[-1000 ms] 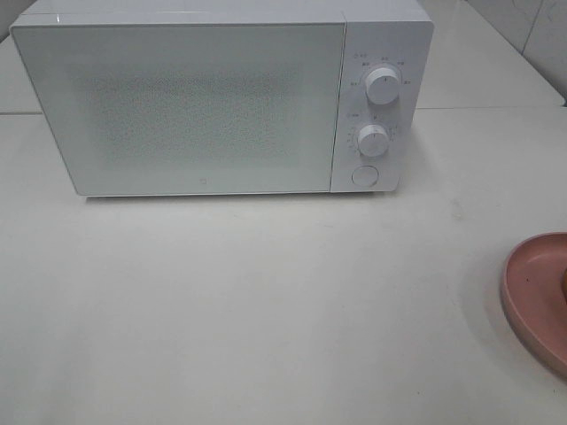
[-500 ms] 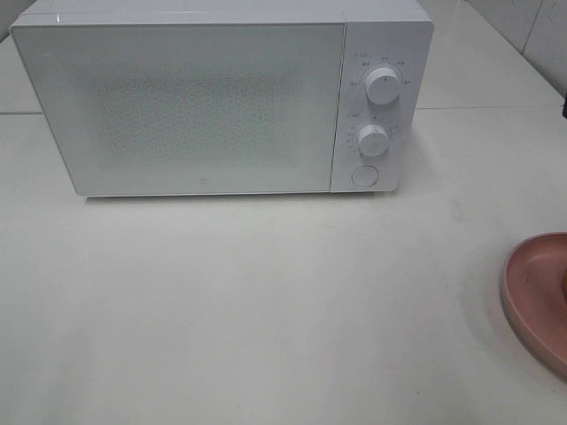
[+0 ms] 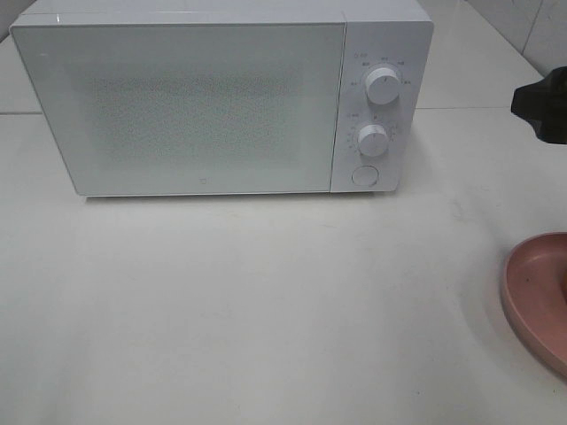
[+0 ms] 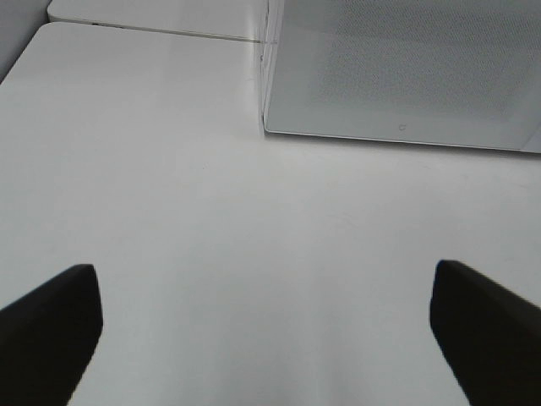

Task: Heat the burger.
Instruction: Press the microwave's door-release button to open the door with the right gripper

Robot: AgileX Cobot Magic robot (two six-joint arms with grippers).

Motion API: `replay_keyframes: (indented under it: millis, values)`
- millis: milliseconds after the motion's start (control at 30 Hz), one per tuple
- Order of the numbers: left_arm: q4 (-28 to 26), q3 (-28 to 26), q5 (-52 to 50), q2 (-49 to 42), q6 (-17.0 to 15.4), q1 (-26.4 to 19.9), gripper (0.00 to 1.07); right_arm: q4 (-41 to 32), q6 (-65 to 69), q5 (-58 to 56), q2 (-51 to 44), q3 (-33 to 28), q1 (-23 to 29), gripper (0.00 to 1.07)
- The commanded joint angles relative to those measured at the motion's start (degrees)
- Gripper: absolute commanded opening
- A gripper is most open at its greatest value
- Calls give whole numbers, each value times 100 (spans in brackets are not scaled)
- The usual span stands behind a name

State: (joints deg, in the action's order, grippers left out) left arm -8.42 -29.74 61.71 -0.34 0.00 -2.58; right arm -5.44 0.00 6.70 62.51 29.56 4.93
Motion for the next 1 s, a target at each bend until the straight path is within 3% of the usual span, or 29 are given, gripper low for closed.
replay_keyframes:
  millis: [33, 167, 267, 467, 633, 833, 933, 1000]
  values:
    - [0, 11, -46, -86, 34, 17, 98, 0, -57, 905, 441, -57, 63, 76]
    - [0, 11, -46, -86, 34, 17, 98, 0, -57, 1776, 716, -309, 212, 76]
    - [0, 11, -46, -86, 34, 17, 98, -17, -63, 2911, 1152, -682, 688, 76]
    - [0, 11, -46, -86, 34, 17, 98, -424, -246, 3289, 1541, -762, 1060, 76]
    - [0, 11, -46, -86, 34, 17, 98, -2108, -1530, 3976, 2246, -762, 1851, 76]
    - [0, 11, -46, -86, 34, 17, 98, -3128, -2332, 4847, 2779, -768, 2693, 76]
    - [0, 11, -46, -86, 34, 17, 98, -3249, -2338, 4956, 2848, -768, 2830, 76]
    - [0, 11, -46, -86, 34, 17, 98, -3759, -2338, 5294, 3077, -756, 3289, 76]
